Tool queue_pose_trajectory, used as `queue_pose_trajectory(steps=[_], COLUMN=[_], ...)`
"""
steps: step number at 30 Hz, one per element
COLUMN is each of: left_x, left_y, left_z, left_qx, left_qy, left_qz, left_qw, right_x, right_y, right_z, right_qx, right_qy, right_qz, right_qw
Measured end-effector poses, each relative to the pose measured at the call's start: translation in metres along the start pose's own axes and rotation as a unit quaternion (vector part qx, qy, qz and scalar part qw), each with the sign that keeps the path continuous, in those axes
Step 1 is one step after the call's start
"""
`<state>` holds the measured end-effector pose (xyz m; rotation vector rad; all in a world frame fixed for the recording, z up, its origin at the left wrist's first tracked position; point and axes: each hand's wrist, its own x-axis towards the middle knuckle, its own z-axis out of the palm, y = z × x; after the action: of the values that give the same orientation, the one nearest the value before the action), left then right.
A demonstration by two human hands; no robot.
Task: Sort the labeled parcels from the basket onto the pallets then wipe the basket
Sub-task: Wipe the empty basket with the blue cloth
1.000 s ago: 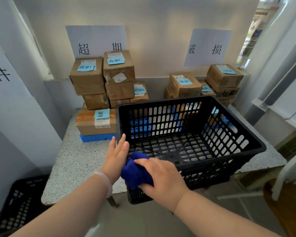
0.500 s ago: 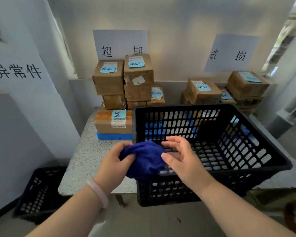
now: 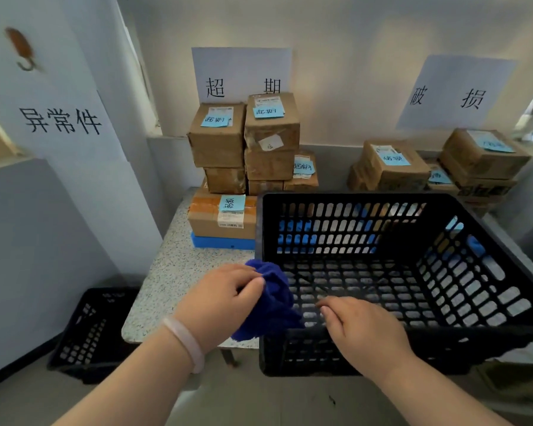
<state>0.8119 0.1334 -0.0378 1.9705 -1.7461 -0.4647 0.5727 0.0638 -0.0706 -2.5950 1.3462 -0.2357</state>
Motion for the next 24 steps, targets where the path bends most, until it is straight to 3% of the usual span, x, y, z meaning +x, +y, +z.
queue_pose_trajectory(steps=[1, 4, 8, 10, 16, 24], left_x=[-0.001, -0.008, 0.003, 0.012, 0.08, 0.204], left_y=[0.007, 0.023, 0.007, -0.004, -0.02, -0.04], left_z=[0.002, 0.021, 0.037, 0.034, 0.029, 0.021], left_qx=[0.025, 0.143, 0.087, 0.082, 0.076, 0.064], left_qy=[0.009, 0.034, 0.017, 0.008, 0.041, 0.044], left_qz=[-0.013, 0.064, 0.118, 0.111, 0.082, 0.011], left_qw=[1.0, 0.987, 0.989, 0.99, 0.993, 0.997], right_x=[0.001, 0.001, 0.0, -0.001, 0.002, 0.009], right_y=[0.0, 0.0, 0.007, 0.011, 0.021, 0.025], right_z=[0.0, 0.001, 0.002, 0.005, 0.014, 0.017], right_qx=[-0.002, -0.001, -0.006, -0.03, -0.102, -0.116], right_qy=[0.0, -0.006, -0.01, -0.023, 0.086, 0.065], right_qz=[-0.005, -0.013, -0.07, -0.112, -0.162, -0.165], right_qw=[1.0, 1.0, 0.997, 0.993, 0.978, 0.977])
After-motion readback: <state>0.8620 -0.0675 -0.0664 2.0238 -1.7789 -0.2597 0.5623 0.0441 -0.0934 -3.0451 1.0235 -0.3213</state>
